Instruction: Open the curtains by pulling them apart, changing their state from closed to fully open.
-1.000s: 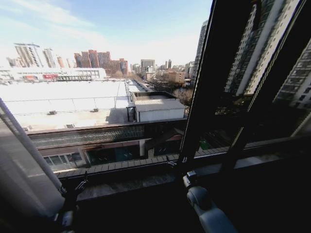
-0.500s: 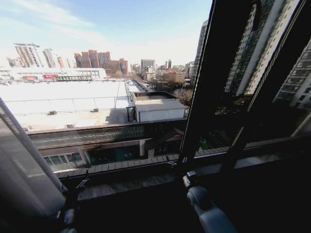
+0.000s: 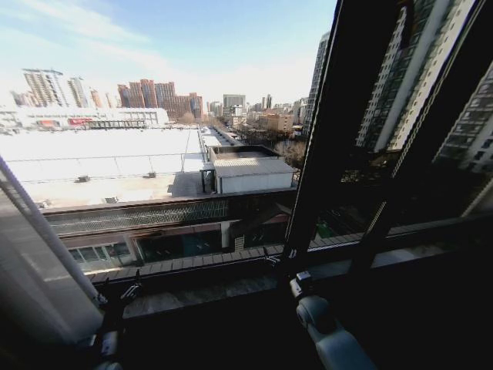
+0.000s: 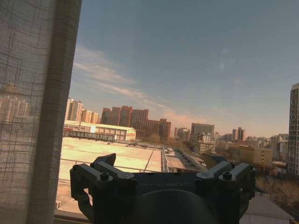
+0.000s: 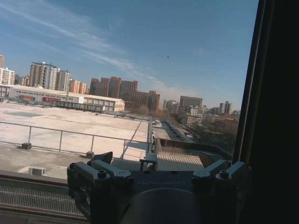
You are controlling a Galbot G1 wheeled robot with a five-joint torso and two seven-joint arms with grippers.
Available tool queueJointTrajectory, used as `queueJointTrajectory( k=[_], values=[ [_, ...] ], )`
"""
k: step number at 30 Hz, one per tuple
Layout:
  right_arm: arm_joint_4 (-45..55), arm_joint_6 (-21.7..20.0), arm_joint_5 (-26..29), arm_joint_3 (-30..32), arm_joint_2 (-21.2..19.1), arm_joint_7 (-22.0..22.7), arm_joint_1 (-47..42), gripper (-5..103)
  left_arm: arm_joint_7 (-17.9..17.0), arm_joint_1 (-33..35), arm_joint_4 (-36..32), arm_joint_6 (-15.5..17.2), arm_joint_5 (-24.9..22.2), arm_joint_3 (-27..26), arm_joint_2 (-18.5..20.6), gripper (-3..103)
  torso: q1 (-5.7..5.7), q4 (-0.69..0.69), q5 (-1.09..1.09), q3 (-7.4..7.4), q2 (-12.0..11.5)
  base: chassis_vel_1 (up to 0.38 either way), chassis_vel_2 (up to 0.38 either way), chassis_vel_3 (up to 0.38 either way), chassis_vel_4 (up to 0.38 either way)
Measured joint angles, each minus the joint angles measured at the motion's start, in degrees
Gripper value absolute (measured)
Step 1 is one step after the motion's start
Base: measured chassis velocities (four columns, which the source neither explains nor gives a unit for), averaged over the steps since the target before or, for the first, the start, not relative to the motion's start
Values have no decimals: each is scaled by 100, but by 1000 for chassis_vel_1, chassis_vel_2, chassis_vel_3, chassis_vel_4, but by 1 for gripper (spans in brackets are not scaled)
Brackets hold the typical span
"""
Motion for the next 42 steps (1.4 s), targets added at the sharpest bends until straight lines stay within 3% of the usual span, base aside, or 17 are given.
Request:
queueJointTrajectory(
  k=[16,42],
  values=[
    [0,0,0,0,1,0,0,100,-5,1,0,-1,0,0,1,100,0,0,-1,0,0,-100,-95,102,101],
    [0,0,0,0,0,0,0,100,1,1,1,-4,-1,0,1,100,-1,0,0,0,0,-334,-333,335,337]
  ],
)
